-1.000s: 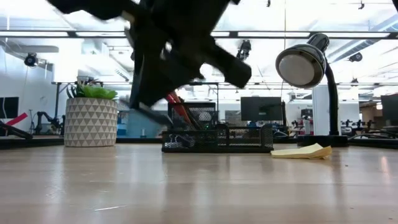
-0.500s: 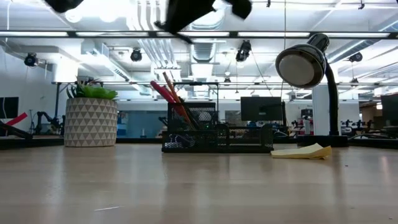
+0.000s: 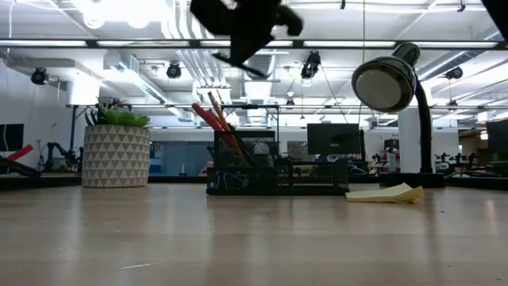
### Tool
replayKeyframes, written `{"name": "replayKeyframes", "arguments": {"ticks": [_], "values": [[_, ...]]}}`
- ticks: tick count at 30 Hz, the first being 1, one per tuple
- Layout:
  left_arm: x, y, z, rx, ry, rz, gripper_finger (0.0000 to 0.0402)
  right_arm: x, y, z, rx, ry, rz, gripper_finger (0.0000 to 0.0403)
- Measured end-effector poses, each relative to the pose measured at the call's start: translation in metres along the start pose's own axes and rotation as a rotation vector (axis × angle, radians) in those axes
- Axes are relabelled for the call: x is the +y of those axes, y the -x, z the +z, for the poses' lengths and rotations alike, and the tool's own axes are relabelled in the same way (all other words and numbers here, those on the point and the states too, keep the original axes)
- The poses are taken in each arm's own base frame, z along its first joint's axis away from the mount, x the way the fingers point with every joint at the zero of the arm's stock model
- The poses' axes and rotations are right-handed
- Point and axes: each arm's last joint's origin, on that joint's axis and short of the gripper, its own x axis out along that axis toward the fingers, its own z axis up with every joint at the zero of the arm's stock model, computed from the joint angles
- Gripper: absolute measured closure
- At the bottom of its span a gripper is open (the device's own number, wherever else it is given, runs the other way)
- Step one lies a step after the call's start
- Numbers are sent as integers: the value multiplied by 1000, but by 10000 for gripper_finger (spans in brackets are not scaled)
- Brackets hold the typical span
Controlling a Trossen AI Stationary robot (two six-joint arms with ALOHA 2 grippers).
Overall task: Pick and place office supplies into organizer
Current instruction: Put the black pen into the black desk organizer
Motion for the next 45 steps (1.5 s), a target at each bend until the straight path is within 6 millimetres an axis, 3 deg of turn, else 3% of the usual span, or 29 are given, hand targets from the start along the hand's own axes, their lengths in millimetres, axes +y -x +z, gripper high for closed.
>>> {"name": "replayKeyframes", "arguments": {"ticks": [5, 11, 17, 27, 38, 45], "values": [[13, -8, 3, -12, -3, 87, 213, -2, -32, 8, -46, -17, 80, 390], [24, -11, 6, -25, 11, 145, 213, -13, -58, -10, -96, -114, 70, 390], [32, -15, 4, -12, 6, 192, 213, -29, -60, -28, -189, -239, 102, 390], [49, -21, 10, -29, 7, 262, 213, -40, -75, -76, -211, -269, 96, 390], [54, -28, 8, -6, -17, 289, 213, -52, -95, -96, -217, -271, 173, 390], [53, -39, 3, 32, -29, 300, 213, -50, -95, -97, -203, -241, 228, 390]]}}
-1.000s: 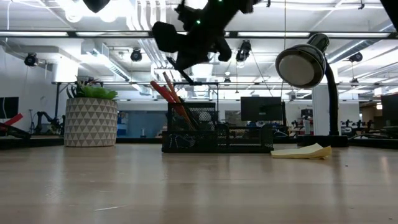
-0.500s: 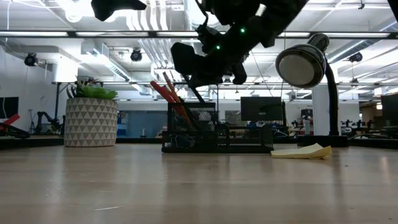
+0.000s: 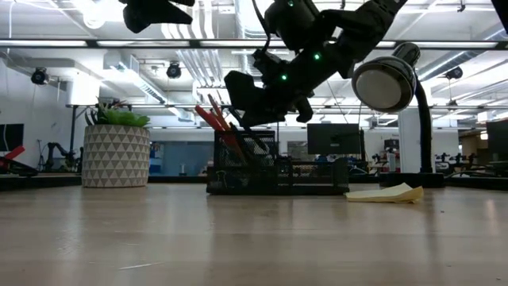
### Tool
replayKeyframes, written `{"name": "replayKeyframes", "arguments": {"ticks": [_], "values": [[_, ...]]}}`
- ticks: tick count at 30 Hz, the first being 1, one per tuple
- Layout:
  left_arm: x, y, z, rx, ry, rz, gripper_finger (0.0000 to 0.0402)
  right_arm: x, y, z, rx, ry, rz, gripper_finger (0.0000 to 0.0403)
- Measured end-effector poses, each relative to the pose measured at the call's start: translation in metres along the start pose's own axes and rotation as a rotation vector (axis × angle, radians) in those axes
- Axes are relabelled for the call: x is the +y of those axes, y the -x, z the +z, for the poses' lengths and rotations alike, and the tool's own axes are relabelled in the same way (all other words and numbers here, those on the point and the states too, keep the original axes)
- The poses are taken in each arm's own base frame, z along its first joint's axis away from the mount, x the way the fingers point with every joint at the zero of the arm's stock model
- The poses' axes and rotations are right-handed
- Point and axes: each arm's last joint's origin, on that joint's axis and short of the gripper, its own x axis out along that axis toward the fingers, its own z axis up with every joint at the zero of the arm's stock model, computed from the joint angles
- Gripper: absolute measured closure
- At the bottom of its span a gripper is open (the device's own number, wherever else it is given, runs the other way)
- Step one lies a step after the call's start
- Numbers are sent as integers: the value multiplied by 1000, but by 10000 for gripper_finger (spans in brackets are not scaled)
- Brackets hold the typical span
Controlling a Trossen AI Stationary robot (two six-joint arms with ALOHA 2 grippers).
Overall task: Pick and place office supplies into organizer
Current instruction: Put the black pen into the black desk organizer, then put the yellow sticky note into the black desk organizer
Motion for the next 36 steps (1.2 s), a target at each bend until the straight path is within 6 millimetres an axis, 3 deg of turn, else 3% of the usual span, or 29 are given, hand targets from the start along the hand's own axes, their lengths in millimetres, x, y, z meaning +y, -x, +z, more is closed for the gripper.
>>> {"name": "replayKeyframes", "arguments": {"ticks": [5, 17, 26, 29, 33, 36], "values": [[-2, -3, 1, 7, 0, -1, 213, 9, 6, 2, -8, 4, 27, 376], [-1, 3, 7, -14, 17, -29, 213, 18, 21, -21, 64, 72, 49, 277], [-1, 6, 12, -28, 25, -40, 213, 39, 53, 1, 18, 65, 131, 248], [-1, 9, 16, -45, 34, -45, 213, 39, 67, 13, 6, 27, 51, 252], [0, 15, 23, -70, 47, -52, 213, 22, 82, 21, 189, -77, -47, 271], [1, 18, 25, -80, 51, -55, 213, 5, 88, 6, 480, -89, -105, 286]]}}
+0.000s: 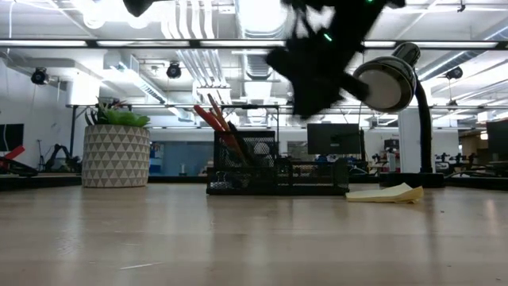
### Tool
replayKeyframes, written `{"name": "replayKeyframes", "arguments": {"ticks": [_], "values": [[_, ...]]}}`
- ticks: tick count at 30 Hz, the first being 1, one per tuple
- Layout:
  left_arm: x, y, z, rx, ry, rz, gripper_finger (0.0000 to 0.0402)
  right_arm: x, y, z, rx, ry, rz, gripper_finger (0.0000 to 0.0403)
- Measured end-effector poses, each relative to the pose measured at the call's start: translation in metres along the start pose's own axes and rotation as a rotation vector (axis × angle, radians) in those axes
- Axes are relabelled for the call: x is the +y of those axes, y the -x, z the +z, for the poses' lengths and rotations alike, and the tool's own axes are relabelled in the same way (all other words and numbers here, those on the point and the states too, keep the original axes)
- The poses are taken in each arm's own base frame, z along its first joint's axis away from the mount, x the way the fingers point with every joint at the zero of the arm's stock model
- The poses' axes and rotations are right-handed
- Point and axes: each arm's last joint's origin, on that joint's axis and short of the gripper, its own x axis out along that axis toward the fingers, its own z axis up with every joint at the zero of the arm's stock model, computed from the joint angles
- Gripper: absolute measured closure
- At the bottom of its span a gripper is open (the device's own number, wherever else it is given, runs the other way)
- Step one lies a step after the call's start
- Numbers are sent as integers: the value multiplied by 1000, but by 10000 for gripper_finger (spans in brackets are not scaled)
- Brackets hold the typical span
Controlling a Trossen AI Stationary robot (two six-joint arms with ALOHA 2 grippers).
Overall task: Pick and place office supplies into organizer
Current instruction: Put the yellow sticky note into the black desk organizer
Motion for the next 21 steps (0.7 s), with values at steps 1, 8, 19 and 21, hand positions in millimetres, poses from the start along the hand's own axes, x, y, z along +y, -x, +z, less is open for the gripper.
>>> {"name": "replayKeyframes", "arguments": {"ticks": [1, 8, 19, 21], "values": [[0, 1, 0, 3, -1, 1, 213, -3, 1, -8, 75, 21, -15, 290], [-2, -1, -3, 38, 17, -86, 213, 4, 23, -64, 300, 138, 26, 290], [-17, -33, -20, 215, 109, -297, 213, -31, 17, -84, 469, -95, -75, 216], [-19, -39, -19, 220, 123, -329, 213, -39, 14, -78, 486, -123, -61, 204]]}}
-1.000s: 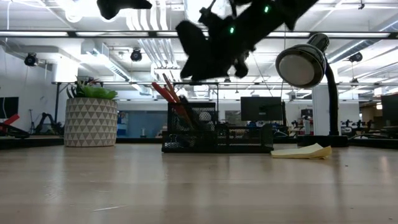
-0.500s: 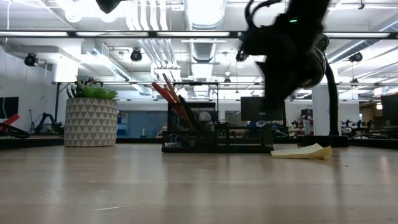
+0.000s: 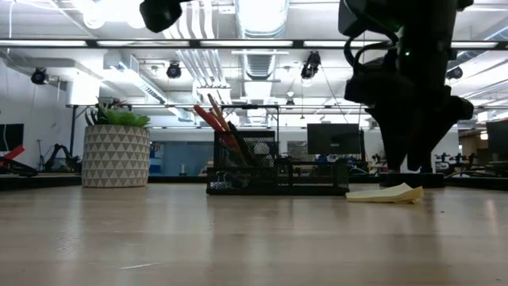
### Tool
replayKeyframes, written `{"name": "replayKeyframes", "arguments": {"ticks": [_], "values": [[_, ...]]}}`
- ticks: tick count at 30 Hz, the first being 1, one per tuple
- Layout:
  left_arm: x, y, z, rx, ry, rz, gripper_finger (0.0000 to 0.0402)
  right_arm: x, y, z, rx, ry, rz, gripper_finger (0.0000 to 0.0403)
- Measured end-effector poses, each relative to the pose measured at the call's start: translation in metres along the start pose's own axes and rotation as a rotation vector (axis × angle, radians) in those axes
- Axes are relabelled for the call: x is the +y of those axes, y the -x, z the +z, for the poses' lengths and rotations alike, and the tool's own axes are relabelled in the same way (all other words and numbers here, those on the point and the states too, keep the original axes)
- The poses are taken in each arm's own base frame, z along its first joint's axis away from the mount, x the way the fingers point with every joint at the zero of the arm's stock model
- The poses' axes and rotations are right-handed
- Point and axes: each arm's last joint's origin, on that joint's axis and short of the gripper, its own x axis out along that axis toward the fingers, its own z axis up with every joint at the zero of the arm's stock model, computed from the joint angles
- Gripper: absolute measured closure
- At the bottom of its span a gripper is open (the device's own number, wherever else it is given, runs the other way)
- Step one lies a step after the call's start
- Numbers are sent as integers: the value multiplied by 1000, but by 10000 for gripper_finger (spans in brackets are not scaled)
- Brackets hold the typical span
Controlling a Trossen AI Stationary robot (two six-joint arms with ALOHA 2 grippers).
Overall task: Pick and place office supplies into organizer
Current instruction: Put the yellow sticky note into the black desk organizer
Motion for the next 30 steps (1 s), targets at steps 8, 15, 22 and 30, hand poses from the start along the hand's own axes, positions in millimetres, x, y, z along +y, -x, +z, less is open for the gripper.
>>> {"name": "replayKeyframes", "arguments": {"ticks": [8, 15, 22, 30], "values": [[-2, -8, 6, 3, 21, -51, 213, -21, -15, 22, 41, 2, 123, 181], [-2, -6, 7, -3, 22, -49, 213, -28, -34, 27, 57, 41, 65, 181], [-1, -6, 6, 3, 22, -40, 213, -21, -39, 27, 102, 100, 87, 194], [-1, -6, 6, 5, 22, -38, 213, -7, -26, 24, 91, 128, 157, 228]]}}
